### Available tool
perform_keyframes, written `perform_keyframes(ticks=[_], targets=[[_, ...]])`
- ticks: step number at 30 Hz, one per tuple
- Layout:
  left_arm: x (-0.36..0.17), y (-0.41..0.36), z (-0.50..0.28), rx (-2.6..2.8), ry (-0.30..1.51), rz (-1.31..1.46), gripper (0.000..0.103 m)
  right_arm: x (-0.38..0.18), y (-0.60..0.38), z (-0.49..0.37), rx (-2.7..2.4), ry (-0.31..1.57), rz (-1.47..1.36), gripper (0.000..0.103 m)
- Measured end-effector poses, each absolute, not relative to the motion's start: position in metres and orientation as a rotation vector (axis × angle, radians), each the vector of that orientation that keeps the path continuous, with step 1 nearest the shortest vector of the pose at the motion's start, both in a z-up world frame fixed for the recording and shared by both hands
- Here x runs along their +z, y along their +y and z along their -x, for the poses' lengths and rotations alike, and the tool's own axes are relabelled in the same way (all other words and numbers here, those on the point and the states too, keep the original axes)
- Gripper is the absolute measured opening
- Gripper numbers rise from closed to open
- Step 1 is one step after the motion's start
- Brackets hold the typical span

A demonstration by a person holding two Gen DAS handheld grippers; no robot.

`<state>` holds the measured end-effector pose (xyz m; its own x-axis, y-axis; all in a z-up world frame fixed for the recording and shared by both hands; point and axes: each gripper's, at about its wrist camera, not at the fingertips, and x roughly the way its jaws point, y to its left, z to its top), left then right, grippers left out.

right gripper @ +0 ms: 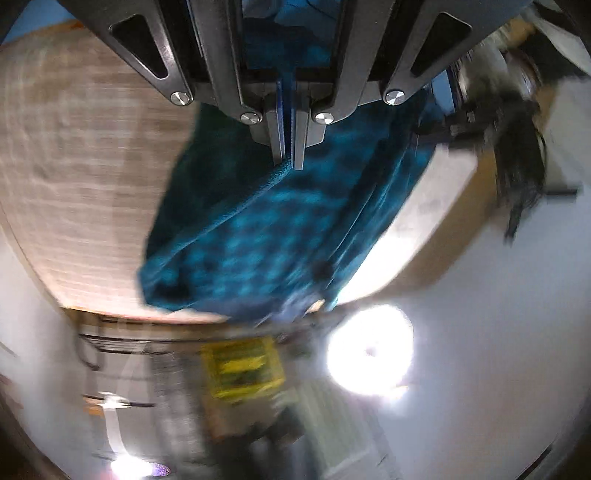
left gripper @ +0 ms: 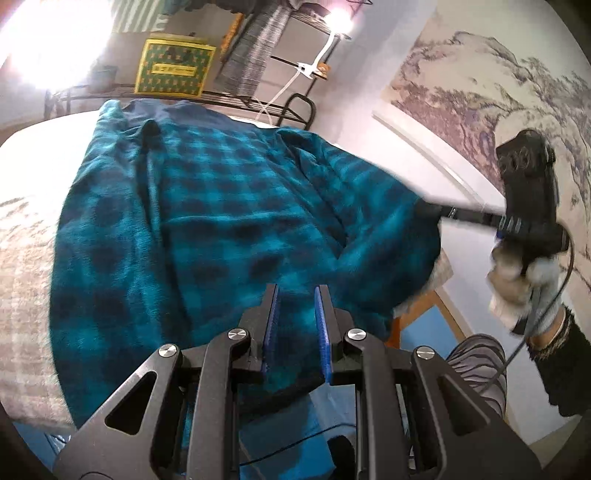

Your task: Fold large clothes

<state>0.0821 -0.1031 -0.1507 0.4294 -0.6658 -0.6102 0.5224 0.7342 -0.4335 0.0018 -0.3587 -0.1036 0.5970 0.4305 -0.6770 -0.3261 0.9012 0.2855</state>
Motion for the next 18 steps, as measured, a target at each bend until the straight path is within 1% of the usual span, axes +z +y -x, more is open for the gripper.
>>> perform_keyframes(ticks=[3, 5, 6, 7, 9, 13, 15, 17, 18], targets=[[-0.155, -0.093, -0.086, -0.731, 0.865, 0.236, 0.017, -0.135, -0.318, -0.011, 0.488, 0.906, -0.066, 0.000], [-0.157, -0.090, -0.088, -0.730, 0.876, 0.261, 0.017, -0.153, -0.300, -0.012, 0.543, 0.953, -0.035, 0.003], [-0.158, -0.090, -0.090, -0.730, 0.880, 0.269, 0.017, -0.157, -0.295, -0.012, 0.556, 0.966, -0.035, 0.009], [-0.158, -0.090, -0.091, -0.731, 0.883, 0.276, 0.017, -0.159, -0.293, -0.013, 0.566, 0.973, -0.049, 0.028], [-0.157, -0.094, -0.092, -0.740, 0.889, 0.293, 0.017, -0.157, -0.300, -0.008, 0.613, 0.966, -0.133, 0.046], [-0.157, -0.111, -0.091, -0.787, 0.903, 0.293, 0.017, -0.143, -0.334, 0.010, 0.604, 0.902, -0.200, 0.046], [-0.158, -0.127, -0.089, -0.830, 0.912, 0.275, 0.018, -0.142, -0.350, 0.009, 0.543, 0.901, -0.220, 0.046], [-0.156, -0.146, -0.085, -0.859, 0.924, 0.240, 0.028, -0.148, -0.376, 0.003, 0.462, 0.911, -0.280, 0.046], [-0.155, -0.153, -0.084, -0.873, 0.937, 0.238, 0.038, -0.149, -0.382, -0.001, 0.436, 0.915, -0.298, 0.046]])
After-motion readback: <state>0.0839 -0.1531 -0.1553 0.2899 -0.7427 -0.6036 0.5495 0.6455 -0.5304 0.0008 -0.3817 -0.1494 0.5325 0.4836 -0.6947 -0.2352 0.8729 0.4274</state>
